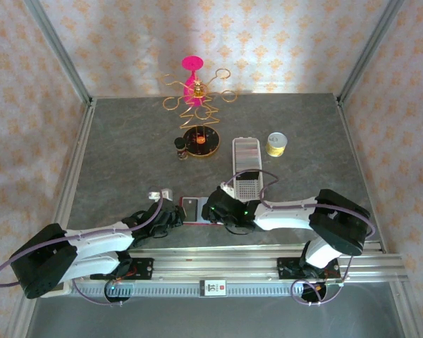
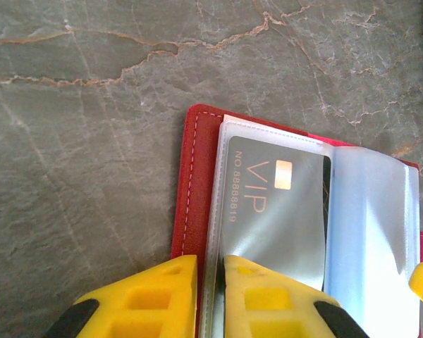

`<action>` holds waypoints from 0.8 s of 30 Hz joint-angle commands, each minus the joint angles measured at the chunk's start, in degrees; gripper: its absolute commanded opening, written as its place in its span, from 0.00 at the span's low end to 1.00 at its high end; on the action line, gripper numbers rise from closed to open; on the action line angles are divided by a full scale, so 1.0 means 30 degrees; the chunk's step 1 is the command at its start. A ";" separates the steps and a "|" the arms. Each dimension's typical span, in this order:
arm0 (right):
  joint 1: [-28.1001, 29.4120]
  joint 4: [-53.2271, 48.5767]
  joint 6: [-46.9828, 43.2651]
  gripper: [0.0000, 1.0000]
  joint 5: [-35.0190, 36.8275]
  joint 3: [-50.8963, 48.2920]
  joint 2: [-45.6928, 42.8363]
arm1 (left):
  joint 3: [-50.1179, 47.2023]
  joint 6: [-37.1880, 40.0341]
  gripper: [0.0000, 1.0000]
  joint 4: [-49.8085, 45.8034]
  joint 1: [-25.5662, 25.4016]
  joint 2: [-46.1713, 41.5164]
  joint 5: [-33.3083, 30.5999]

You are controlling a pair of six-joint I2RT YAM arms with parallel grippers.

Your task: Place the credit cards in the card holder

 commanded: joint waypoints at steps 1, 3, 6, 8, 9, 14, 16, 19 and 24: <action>0.0144 -0.0515 -0.0319 0.43 0.0320 0.0554 0.0670 | -0.0688 -0.0331 0.15 -0.2143 -0.0015 0.0415 0.0679; 0.0173 -0.0306 -0.0380 0.43 0.0035 0.0824 0.1049 | -0.0681 -0.0331 0.15 -0.2202 -0.0019 0.0409 0.0680; 0.0202 0.0126 -0.0425 0.44 -0.0372 0.1127 0.1405 | -0.0688 -0.0329 0.15 -0.2181 -0.0005 0.0413 0.0679; 0.0231 0.0271 -0.0440 0.44 -0.0473 0.1354 0.1486 | -0.0717 -0.0336 0.15 -0.2153 -0.0017 0.0415 0.0690; 0.0224 0.0336 -0.0439 0.44 -0.0516 0.1420 0.1516 | -0.0710 -0.0305 0.15 -0.2179 -0.0004 0.0396 0.0709; 0.0228 0.1012 -0.0330 0.48 -0.0763 0.1439 0.1458 | -0.0776 -0.0346 0.15 -0.2152 -0.0026 0.0384 0.0679; 0.0229 0.1522 -0.0195 0.48 -0.0899 0.1309 0.1407 | -0.0832 -0.0353 0.15 -0.2109 -0.0025 0.0357 0.0731; 0.0217 0.2306 0.0021 0.48 -0.1169 0.1176 0.1401 | -0.0834 -0.0385 0.15 -0.2077 -0.0005 0.0328 0.0738; 0.0216 0.2935 0.0146 0.48 -0.1357 0.1232 0.1564 | -0.0856 -0.0388 0.15 -0.2093 -0.0020 0.0243 0.0737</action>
